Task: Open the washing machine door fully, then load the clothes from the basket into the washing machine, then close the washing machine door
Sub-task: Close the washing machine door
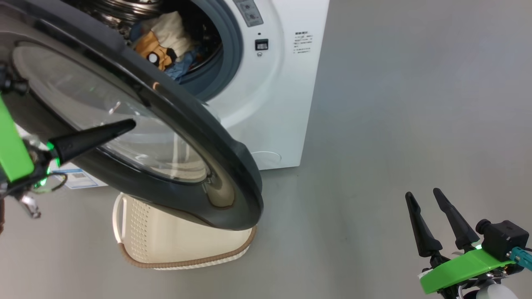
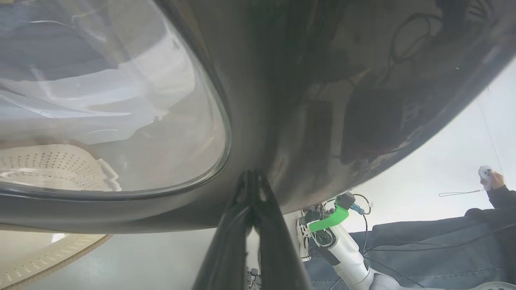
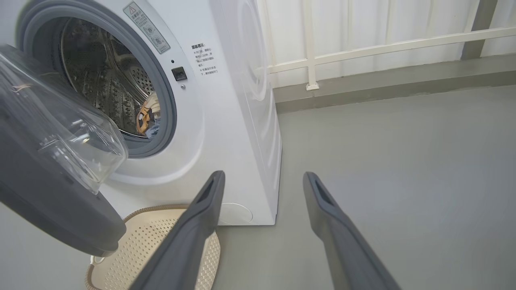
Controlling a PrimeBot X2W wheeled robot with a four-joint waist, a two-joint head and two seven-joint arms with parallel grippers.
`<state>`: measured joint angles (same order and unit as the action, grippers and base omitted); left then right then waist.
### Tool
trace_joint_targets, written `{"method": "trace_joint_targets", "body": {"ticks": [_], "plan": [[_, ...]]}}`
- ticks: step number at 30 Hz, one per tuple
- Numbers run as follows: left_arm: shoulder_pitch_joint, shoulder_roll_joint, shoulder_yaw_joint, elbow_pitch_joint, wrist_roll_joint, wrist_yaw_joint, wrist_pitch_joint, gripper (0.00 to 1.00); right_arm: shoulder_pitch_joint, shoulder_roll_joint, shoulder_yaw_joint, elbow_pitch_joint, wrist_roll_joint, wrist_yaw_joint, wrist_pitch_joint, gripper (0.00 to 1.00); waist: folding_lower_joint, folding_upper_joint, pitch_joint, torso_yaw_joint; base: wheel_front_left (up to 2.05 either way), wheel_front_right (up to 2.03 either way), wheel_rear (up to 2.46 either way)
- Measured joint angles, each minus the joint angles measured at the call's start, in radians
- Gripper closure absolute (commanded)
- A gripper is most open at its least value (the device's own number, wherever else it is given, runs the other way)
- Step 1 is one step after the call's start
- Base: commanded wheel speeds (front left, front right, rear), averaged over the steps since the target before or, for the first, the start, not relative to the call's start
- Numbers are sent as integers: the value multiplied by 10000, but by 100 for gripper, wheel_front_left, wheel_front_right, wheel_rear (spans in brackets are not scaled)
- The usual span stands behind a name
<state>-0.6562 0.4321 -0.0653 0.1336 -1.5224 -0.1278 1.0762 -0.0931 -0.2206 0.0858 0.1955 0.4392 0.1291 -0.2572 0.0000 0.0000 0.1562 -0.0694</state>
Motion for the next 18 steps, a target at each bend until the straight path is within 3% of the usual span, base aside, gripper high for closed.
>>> {"method": "trace_joint_targets", "body": {"ticks": [2,3,4,18], "plan": [[279,52,79,-31,6,0,-107,49,11,-2,4,2,2,0,0,0,0,0,-59,72,0,0,0],[429,86,123,-59,6,0,-217,17,23,-6,8,2,2,0,0,0,0,0,-83,109,0,0,0],[572,130,150,-82,10,0,-284,0,58,-10,6,2,2,0,0,0,0,0,-105,148,0,0,0],[2809,284,368,-368,408,0,-1916,0,129,-102,-4,-8,2,0,0,0,0,0,-226,517,0,0,0]]}}
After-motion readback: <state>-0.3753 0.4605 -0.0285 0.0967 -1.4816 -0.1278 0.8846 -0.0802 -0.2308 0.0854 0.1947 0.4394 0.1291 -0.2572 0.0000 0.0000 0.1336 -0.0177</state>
